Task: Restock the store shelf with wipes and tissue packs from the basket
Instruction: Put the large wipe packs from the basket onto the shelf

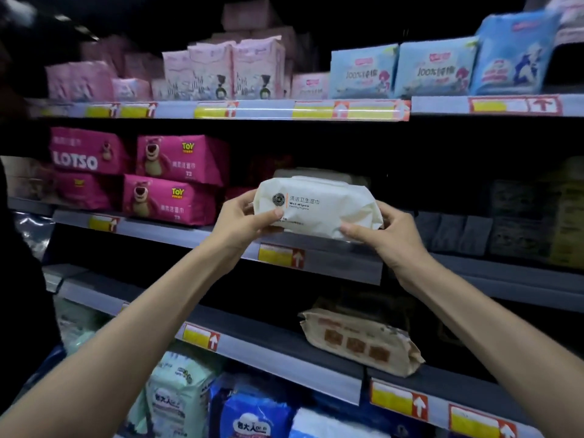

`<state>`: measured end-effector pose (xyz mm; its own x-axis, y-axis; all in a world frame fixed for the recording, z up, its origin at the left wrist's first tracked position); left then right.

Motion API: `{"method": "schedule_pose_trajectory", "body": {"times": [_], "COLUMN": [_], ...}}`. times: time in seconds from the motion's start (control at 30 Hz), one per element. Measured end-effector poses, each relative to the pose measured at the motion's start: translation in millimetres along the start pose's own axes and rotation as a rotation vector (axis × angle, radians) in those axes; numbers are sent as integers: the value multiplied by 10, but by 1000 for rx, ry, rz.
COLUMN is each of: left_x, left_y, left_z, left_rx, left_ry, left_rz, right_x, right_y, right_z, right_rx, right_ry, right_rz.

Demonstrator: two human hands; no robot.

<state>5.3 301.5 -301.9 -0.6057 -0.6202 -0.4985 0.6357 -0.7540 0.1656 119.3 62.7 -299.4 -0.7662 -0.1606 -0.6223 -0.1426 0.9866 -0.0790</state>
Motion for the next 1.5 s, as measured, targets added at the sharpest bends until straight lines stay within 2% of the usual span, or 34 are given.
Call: {"method": "schedule_pose_trajectory", "body": {"times": [0.13,0.23,0.37,0.5,0.63,0.83,1.1,1.3,1.5], "left_x": [-370,-334,-262,-124,58,535,1311,1899,2550], "left_y": [19,-28,-45,62,80,194,776,1376,1916], "left_z": [-95,-399,-599,-446,-316,-36,229,-13,-673], "left_rx": [-271,-574,-599,-830,-957,-1077,-1095,-998,-924], "left_ry": [89,42,52,106,120,220,353,314,292], "left_rz": [76,132,244,263,177,52,-135,-294,-477], "right_x": [-268,-233,-176,-158,-98,172,654,1066,1699], "right_y": [197,268,286,254,150,-191,-957,-1822,-2658], "right_z": [184,366,457,354,213,-18,-224,74,643], "right_rx": [201,402,552,594,616,635,635,766,811], "right_ry": [-42,1,-12,37,71,-26,-133,-71,37], "right_rz": [51,53,110,82,41,31,-172,-273,-293]}}
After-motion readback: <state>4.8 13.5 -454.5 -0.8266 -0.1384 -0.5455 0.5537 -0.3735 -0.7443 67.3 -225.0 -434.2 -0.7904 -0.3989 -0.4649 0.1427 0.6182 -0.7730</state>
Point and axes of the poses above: each hand's wrist, its own x-axis away from the middle knuckle, its own y-axis out of the palm, z = x × y, the point moved 2 cm from there along -x, towards the middle knuckle, and after that the axes turned 12 degrees about z, right-handed, at the moved point
